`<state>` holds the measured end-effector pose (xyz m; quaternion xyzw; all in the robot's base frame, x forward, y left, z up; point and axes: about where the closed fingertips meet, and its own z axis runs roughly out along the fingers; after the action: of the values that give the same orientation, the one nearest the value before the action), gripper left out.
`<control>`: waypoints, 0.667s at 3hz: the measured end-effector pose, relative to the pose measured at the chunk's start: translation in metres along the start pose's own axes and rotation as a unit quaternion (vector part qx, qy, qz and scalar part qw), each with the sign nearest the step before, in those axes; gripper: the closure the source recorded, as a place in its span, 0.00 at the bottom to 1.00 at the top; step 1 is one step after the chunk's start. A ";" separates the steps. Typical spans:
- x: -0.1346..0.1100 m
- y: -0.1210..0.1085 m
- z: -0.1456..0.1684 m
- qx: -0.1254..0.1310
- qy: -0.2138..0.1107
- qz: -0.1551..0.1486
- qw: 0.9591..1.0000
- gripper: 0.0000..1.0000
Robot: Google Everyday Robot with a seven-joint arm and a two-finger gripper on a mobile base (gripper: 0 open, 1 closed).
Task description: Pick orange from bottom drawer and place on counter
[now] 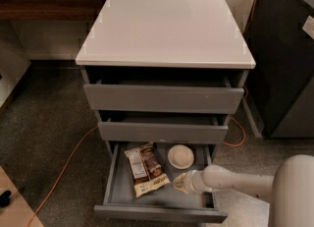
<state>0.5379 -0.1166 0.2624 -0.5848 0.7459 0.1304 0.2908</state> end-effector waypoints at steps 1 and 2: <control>0.021 -0.033 -0.016 -0.003 0.035 0.009 0.999 0.56; 0.023 -0.032 -0.015 -0.004 0.036 0.009 0.999 0.32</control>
Offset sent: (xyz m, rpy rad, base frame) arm 0.0202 -0.0294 0.0040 -0.0510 0.0288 -0.0181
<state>0.5606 -0.1522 0.2654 -0.5835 0.7607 0.1152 0.2600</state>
